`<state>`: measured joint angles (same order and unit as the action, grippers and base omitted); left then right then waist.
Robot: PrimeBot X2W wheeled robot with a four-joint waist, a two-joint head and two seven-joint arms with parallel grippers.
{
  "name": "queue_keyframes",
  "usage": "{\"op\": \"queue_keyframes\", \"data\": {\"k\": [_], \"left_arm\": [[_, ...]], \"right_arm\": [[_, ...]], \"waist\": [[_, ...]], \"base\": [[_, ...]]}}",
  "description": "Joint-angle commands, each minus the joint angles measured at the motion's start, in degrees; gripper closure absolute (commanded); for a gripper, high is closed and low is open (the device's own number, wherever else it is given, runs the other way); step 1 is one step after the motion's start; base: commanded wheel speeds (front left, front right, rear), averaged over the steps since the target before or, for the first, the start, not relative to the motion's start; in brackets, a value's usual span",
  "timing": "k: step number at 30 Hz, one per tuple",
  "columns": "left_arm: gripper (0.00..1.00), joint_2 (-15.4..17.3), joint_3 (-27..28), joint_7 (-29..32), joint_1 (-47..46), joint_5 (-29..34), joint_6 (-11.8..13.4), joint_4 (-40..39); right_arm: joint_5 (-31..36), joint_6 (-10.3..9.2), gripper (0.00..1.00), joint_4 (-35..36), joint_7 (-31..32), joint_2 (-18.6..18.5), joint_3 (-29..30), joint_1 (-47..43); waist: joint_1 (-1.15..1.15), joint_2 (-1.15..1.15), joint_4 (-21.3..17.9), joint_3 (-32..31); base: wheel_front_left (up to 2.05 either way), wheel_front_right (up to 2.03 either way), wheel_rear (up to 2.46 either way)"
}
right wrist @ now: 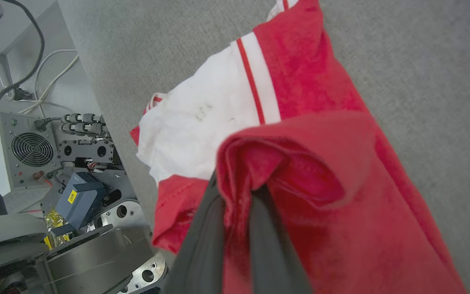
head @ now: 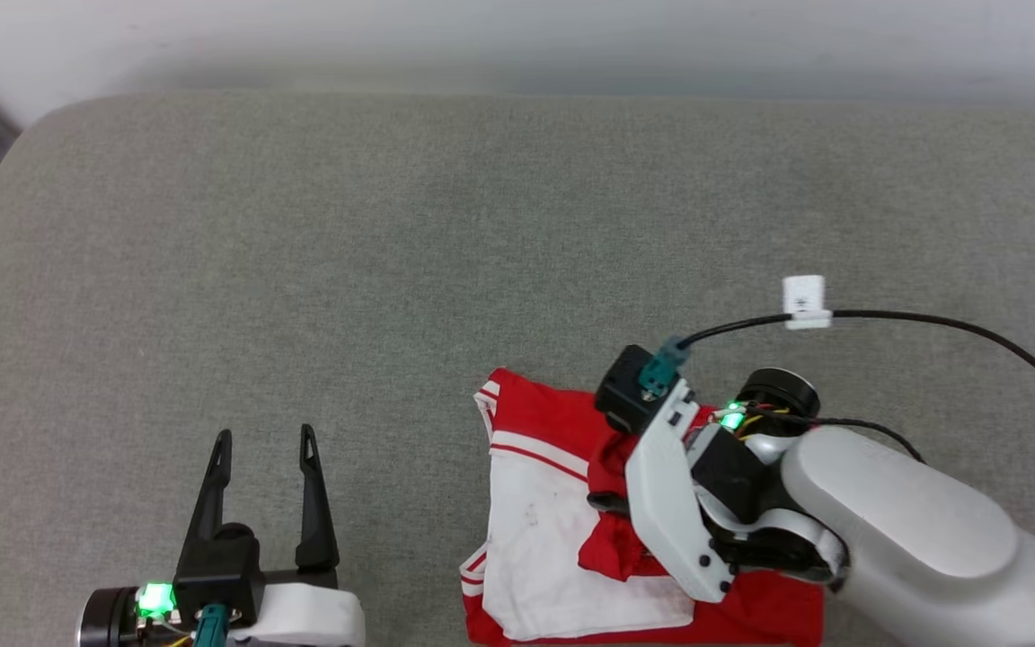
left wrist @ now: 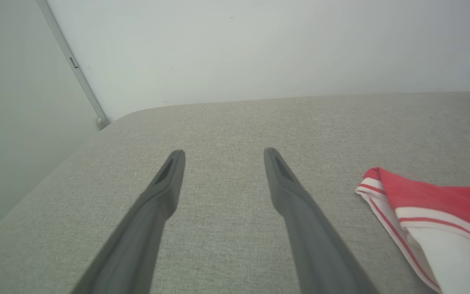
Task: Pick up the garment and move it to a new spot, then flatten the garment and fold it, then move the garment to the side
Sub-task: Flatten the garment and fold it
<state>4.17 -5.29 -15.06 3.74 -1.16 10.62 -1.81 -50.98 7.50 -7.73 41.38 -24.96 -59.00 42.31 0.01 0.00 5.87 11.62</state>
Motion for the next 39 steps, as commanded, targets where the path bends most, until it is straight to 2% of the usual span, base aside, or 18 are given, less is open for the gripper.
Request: {"op": "queue_keyframes", "data": {"k": [1,5,10,11,12,13,14,21,27,28,30,35,39], "left_arm": [[0.0,-0.23,-0.22,-0.15,-1.09,0.41,-0.07,0.06],[0.0,-0.44,-0.76,-0.15,-2.2,0.37,-0.27,0.27],[0.0,-0.66,-0.88,-0.15,-2.74,0.37,0.05,0.43],[0.0,-0.72,-0.92,-0.15,-2.67,0.36,0.16,0.5],[0.0,-0.74,-0.89,-0.15,-2.5,0.36,0.21,0.61],[0.0,-0.76,-0.84,-0.15,-2.22,0.36,0.25,0.62],[0.0,-0.78,-0.8,-0.15,-1.88,0.38,0.28,0.65],[0.0,-0.75,-0.43,-0.15,0.32,0.63,0.42,0.02],[0.0,-0.55,-0.49,-0.15,1.77,0.89,0.02,0.07],[0.0,-0.55,-0.49,-0.15,1.77,0.89,0.02,0.07],[0.0,-0.51,-0.37,-0.15,1.92,0.84,-0.05,-0.15],[0.0,-0.41,0.27,-0.15,2.89,0.68,0.2,-0.66],[0.0,-0.31,0.59,-0.14,3.29,0.58,-0.03,-1.18]], "right_arm": [[-0.06,-0.02,1.0,-2.58,-0.23,1.45,-1.75,2.13],[0.44,-0.02,1.0,-9.15,-1.66,4.45,-6.09,5.29],[1.02,-0.03,1.0,-15.33,-2.42,6.05,-11.42,8.09],[0.86,-0.04,0.97,-16.21,-2.64,6.21,-12.05,8.34],[0.72,-0.05,0.72,-16.56,-3.0,6.36,-12.55,8.65],[0.47,-0.05,0.4,-16.7,-3.62,6.47,-12.97,9.05],[0.15,-0.05,0.0,-16.65,-4.37,6.47,-13.17,9.41],[-2.35,-0.02,0.0,-12.24,-15.31,3.0,-12.24,12.46],[0.99,-0.03,0.0,-9.65,-29.78,-3.06,-7.91,14.39],[0.99,-0.03,0.0,-9.65,-29.78,-3.06,-7.91,14.39],[3.24,-0.05,0.0,-10.82,-35.92,-4.84,-3.93,13.76],[10.04,-0.03,0.0,-15.11,-51.04,-5.48,8.71,9.02],[17.2,-0.02,0.0,-17.11,-56.18,-3.33,21.52,3.08]], "waist": [[-0.01,0.0,0.65,0.91],[-0.01,0.0,1.42,2.16],[-0.01,0.0,1.27,2.86],[-0.01,0.0,1.15,2.82],[-0.01,0.0,0.98,2.66],[-0.01,0.0,0.75,2.44],[-0.01,0.0,0.5,2.17],[-0.01,0.0,-1.69,-0.59],[-0.01,0.0,-3.63,-2.59],[-0.01,0.0,-3.63,-2.59],[-0.01,0.0,-4.08,-3.08],[-0.01,0.0,-5.45,-4.02],[-0.01,0.0,-6.22,-4.45]], "base": [[0.0,0.0,0.0],[0.0,0.0,0.0],[0.0,0.0,0.0],[0.0,0.0,0.0],[0.0,0.0,0.0],[0.0,0.0,0.0],[0.0,0.0,0.0],[0.0,0.0,0.0],[0.0,0.0,0.0],[0.0,0.0,0.0],[0.0,0.0,0.0],[0.0,0.0,0.0],[0.0,0.0,0.0]]}}
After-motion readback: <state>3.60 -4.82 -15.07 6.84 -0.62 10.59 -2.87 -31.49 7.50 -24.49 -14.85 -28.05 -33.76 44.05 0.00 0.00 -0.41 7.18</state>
